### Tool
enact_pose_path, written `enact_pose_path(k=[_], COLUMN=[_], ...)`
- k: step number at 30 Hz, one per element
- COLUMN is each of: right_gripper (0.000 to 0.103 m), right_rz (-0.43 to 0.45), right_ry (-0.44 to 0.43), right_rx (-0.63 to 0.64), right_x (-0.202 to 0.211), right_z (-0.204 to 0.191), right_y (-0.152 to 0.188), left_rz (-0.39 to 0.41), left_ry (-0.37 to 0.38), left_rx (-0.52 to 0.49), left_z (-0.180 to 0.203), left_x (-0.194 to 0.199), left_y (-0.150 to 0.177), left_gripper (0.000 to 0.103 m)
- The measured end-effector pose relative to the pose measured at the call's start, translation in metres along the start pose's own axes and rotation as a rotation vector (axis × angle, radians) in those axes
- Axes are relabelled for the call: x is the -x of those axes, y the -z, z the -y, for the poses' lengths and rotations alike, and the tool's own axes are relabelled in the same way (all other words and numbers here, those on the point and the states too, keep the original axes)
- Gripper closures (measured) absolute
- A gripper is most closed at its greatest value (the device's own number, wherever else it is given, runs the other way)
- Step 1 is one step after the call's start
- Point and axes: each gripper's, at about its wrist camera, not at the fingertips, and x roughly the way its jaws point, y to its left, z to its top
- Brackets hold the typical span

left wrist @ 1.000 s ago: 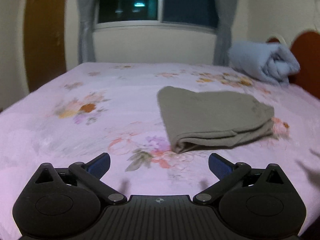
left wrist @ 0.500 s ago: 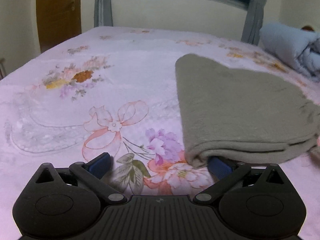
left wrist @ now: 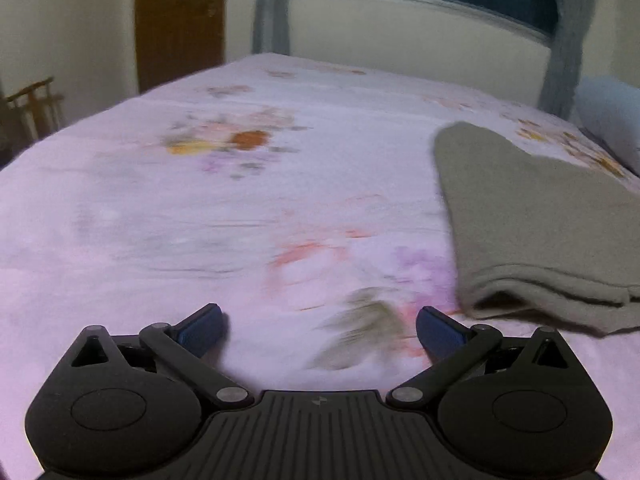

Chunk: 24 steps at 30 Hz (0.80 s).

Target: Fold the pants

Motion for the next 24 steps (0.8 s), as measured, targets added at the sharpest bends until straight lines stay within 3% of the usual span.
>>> enact_pose_path(k=[2, 5, 9, 12, 13, 15, 19, 24], right_gripper=[0.006, 0.006, 0.006, 0.006, 0.006, 0.006, 0.006, 0.006], right_rz=[0.072, 0.171, 0.170, 0.029, -0.026, -0.068, 0.007, 0.138], right_ry=[-0.003, -0.049, -0.062, 0.068, 0.095, 0.009, 0.010, -0.040], right_rx=[-0.012, -0.012, 0.102, 0.175, 0.165, 0.048, 0.061, 0.090], right_x=[0.017, 0.037, 0.032, 0.003, -0.008, -0.013, 0.014, 0.082], right_z=[0.001, -0.008, -0.035, -0.040, -0.033, -0.010, -0.008, -0.008], right_y=[-0.009, -0.016, -0.019, -0.009, -0.004, 0.004, -0.001, -0.003], left_rz=[0.024, 0.090, 0.102, -0.053, -0.058, -0.042, -0.041, 0.004], left_ry=[0.003, 0.088, 0.201, 0.162, 0.181, 0.193, 0.095, 0.110], left_rx=[0.066, 0.093, 0.055, -0.029, -0.018, -0.032, -0.046, -0.005], left_z=[-0.019, -0.016, 0.024, 0.043, 0.038, 0.031, 0.012, -0.016], left_x=[0.009, 0.019, 0.015, -0.021, -0.025, -0.020, -0.004, 0.037], left_y=[-0.001, -0.010, -0.026, -0.021, -0.017, -0.015, -0.011, -0.011], left_gripper=[0.000, 0.000, 0.000, 0.000, 0.000, 0.000, 0.000, 0.000])
